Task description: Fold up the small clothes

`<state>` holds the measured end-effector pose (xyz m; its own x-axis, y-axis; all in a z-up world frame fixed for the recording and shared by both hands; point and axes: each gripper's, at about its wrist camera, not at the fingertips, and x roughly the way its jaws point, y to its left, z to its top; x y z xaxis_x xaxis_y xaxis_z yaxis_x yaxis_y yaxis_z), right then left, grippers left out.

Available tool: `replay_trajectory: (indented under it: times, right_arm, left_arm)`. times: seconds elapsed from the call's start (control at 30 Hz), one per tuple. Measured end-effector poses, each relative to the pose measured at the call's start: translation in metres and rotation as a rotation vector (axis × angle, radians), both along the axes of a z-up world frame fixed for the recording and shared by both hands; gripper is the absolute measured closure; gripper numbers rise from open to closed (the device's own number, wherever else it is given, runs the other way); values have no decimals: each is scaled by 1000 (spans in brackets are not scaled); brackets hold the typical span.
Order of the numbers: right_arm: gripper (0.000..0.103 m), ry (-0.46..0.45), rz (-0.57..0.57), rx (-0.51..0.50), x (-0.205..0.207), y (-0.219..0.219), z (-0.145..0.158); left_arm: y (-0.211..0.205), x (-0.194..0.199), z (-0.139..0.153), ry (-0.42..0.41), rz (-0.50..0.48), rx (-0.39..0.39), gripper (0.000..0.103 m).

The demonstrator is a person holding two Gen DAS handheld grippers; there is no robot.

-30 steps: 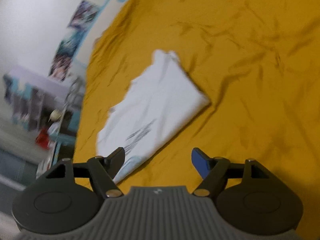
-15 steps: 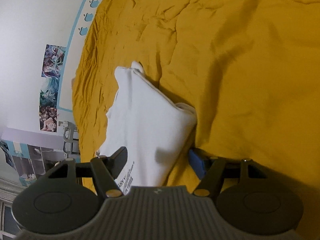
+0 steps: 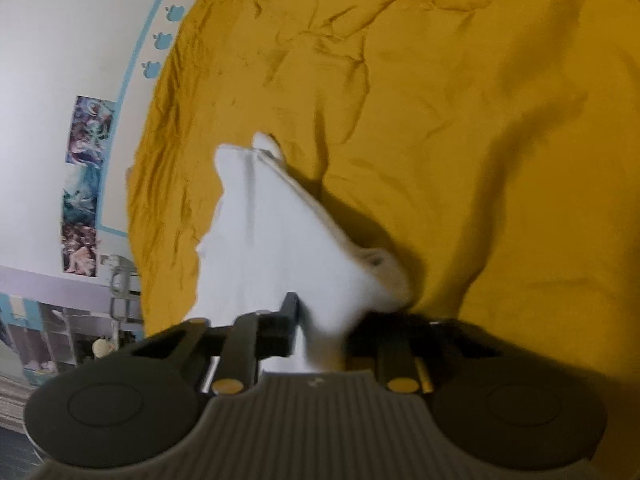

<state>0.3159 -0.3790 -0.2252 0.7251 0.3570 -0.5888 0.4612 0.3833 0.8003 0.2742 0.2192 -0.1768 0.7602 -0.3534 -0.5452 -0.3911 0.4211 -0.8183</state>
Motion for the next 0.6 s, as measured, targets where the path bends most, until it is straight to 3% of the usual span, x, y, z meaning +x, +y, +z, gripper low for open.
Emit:
replay_trajectory:
  times: [0.2, 0.3, 0.37, 0.5, 0.6]
  right_arm:
    - [95, -55, 71, -58, 12, 4, 38]
    - [95, -87, 86, -43, 13, 1, 61]
    - [96, -123, 101, -49, 8, 1, 80]
    - [96, -184, 138, -52, -25, -4, 112]
    - [96, -179, 160, -54, -63, -11, 121]
  left_arm:
    - [0, 6, 33, -53, -33, 12, 90]
    - [-5, 6, 62, -86, -69, 88, 90]
    - [-7, 1, 79, -121, -99, 98, 90]
    - [-7, -33, 106, -153, -141, 95, 90]
    - [-7, -73, 112, -161, -175, 92, 90]
